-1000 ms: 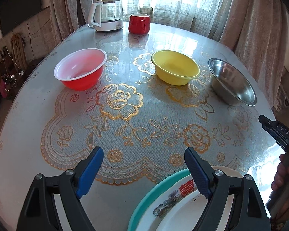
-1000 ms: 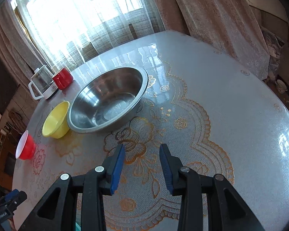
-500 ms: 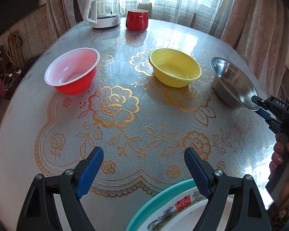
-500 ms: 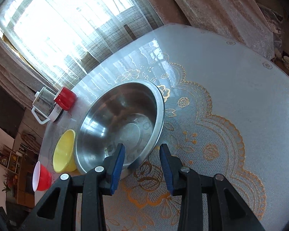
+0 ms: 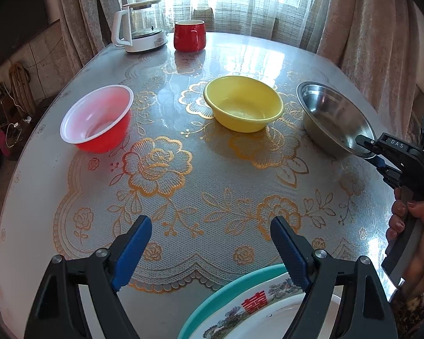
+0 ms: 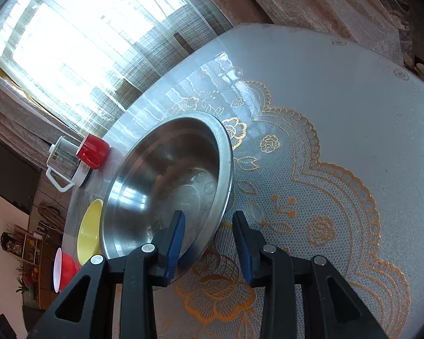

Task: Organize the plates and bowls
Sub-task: 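Close the right gripper on the steel bowl rim while the left gripper approaches it, then close the left gripper on the steel bowl rim beside the right gripper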

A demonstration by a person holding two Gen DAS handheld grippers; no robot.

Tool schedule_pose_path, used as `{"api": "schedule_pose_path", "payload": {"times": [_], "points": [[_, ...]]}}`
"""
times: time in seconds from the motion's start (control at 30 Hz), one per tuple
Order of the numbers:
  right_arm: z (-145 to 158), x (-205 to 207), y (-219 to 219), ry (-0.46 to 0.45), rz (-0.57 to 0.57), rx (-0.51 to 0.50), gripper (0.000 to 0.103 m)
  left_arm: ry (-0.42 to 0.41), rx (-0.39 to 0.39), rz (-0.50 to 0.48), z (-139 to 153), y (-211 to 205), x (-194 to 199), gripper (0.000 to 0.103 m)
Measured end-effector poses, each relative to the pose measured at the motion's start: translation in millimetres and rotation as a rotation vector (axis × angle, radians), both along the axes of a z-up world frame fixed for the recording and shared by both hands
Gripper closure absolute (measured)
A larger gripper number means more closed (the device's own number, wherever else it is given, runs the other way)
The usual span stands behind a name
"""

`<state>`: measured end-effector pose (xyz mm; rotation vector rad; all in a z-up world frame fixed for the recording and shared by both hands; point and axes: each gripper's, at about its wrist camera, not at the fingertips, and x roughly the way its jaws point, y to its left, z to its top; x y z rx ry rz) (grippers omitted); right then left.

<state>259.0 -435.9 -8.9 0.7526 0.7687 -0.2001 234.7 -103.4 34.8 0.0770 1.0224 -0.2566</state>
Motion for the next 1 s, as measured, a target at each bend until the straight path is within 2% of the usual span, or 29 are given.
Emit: {"api": "schedule_pose_path", "payload": {"times": [0.07,0.23,0.43,0.67,0.77,0.87,1.0], "points": [[-1,-2,0,-0.031,0.015,0.012,0.077,-0.007,0.007,-0.003,1,-2,0,0.016],[1,-5,3,-0.022,0.037,-0.016,0.083,-0.016,0.031,-0.015,3,-9,2,0.016],[7,-20,0,-0.031,0.044,0.013,0.087,-0.019,0.028,-0.036,7,-22,8,0.016],[8,-49,3,-0.067,0.045,0.034,0.087,-0.001,-0.048,-0.102,13,-52,19,0.017],[6,-57,5,-0.123,0.056,0.009,0.086,0.003,-0.089,-0.139,15,-70,25,0.016],[1,-63,2,-0.187,0.066,0.024,0.085,-0.001,-0.074,-0.159,13,-91,34,0.016],[7,-61,9,-0.159,0.070,-0.058,0.085,0.015,-0.018,-0.162,4,-114,52,0.016]]}}
